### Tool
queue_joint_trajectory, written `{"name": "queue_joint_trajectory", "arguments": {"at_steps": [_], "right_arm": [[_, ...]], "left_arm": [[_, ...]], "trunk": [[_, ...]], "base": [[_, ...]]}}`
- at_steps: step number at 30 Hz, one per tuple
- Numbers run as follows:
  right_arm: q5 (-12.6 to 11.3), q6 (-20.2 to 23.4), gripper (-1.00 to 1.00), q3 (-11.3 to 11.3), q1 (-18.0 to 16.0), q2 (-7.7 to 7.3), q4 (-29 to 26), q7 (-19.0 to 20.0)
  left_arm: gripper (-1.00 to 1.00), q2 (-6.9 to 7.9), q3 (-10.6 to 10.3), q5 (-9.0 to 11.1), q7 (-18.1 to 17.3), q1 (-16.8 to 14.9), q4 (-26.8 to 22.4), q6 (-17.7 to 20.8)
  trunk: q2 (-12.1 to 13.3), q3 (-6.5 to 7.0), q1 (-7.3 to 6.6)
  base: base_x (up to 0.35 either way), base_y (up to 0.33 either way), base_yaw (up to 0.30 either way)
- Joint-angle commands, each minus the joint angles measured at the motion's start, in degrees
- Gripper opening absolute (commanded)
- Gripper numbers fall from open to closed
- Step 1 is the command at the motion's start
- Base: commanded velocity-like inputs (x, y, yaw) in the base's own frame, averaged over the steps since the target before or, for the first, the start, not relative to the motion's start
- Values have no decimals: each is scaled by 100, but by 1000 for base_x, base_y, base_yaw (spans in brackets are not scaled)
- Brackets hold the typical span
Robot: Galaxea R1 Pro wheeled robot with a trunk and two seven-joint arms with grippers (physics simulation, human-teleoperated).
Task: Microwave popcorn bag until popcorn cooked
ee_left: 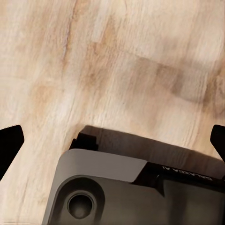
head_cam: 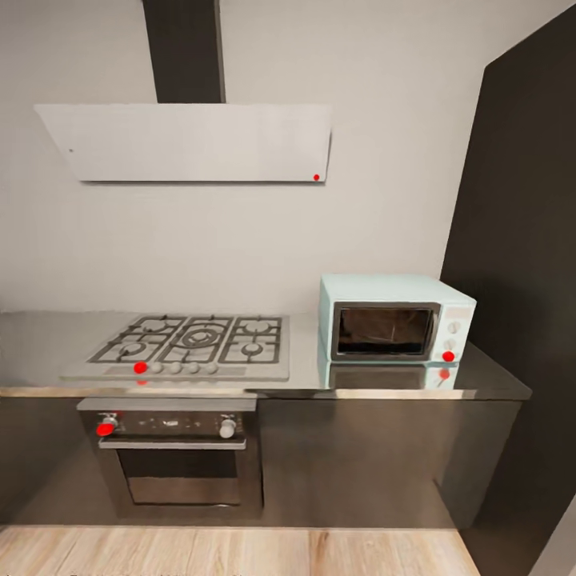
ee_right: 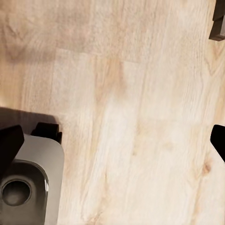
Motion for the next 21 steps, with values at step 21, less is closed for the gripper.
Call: {"name": "queue_joint_trajectory", "arguments": {"at_steps": [21], "right_arm": [[24, -38, 100, -73, -6, 3, 17, -91]], "left_arm": [[100, -7, -36, 72, 28, -4, 6, 21]], "trunk": [[-4, -8, 0]], "base": [[0, -213, 6]]}}
